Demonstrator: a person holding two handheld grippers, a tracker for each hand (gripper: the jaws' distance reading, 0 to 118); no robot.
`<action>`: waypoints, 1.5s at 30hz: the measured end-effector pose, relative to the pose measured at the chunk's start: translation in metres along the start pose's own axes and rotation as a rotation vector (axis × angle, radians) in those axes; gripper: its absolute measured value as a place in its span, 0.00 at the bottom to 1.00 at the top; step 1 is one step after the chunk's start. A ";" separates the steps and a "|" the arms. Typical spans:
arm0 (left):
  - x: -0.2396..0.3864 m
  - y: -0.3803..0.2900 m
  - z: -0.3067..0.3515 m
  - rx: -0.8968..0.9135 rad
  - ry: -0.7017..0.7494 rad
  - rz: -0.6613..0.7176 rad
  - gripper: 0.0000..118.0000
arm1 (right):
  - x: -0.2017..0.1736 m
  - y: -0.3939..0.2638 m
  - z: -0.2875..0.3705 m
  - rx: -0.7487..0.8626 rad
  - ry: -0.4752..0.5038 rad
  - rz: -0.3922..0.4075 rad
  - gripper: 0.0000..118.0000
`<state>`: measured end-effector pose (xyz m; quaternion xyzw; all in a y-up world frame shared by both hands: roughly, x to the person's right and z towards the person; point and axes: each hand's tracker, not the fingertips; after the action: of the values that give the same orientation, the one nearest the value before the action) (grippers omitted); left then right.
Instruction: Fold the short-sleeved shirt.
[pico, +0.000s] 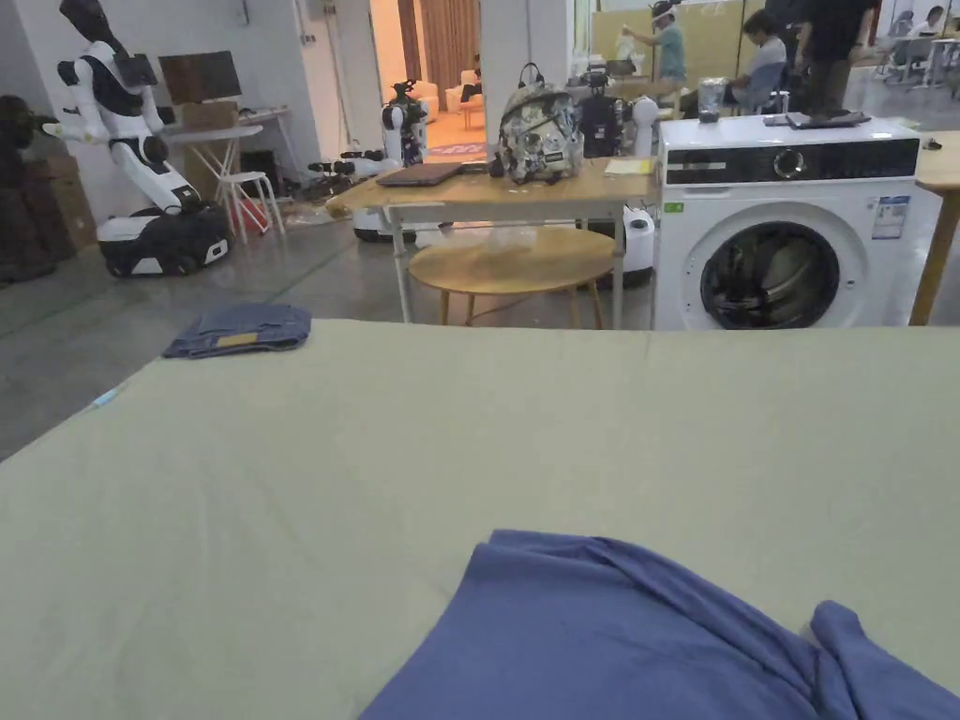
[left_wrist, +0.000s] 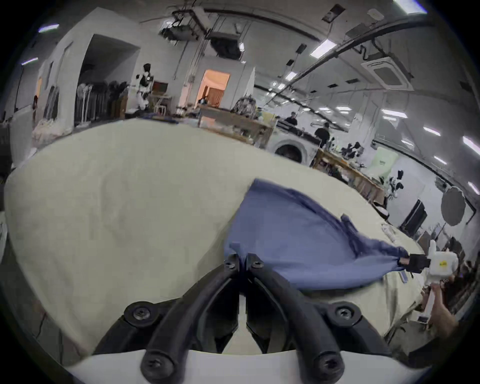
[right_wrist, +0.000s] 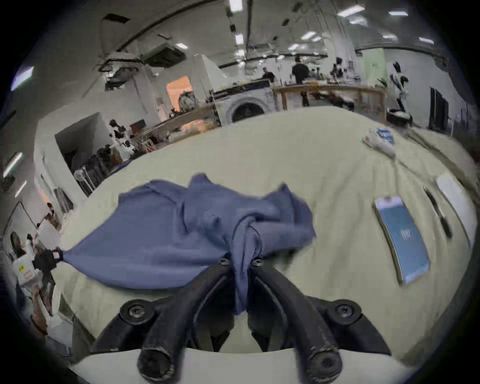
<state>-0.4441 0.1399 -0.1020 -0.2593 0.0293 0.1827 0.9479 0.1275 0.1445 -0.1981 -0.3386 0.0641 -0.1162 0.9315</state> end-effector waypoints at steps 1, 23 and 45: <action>-0.001 -0.008 0.007 -0.015 -0.008 0.001 0.00 | -0.001 -0.009 0.005 0.000 -0.010 -0.006 0.04; 0.069 0.017 0.065 0.166 -0.016 -0.271 0.36 | -0.038 0.003 0.074 0.201 -0.006 0.208 0.08; -0.008 -0.046 0.017 -0.250 0.075 0.050 0.40 | -0.066 0.004 0.051 0.171 0.125 0.259 0.00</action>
<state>-0.4356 0.1090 -0.0640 -0.3813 0.0482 0.1985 0.9016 0.0750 0.1962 -0.1596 -0.2393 0.1551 -0.0209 0.9583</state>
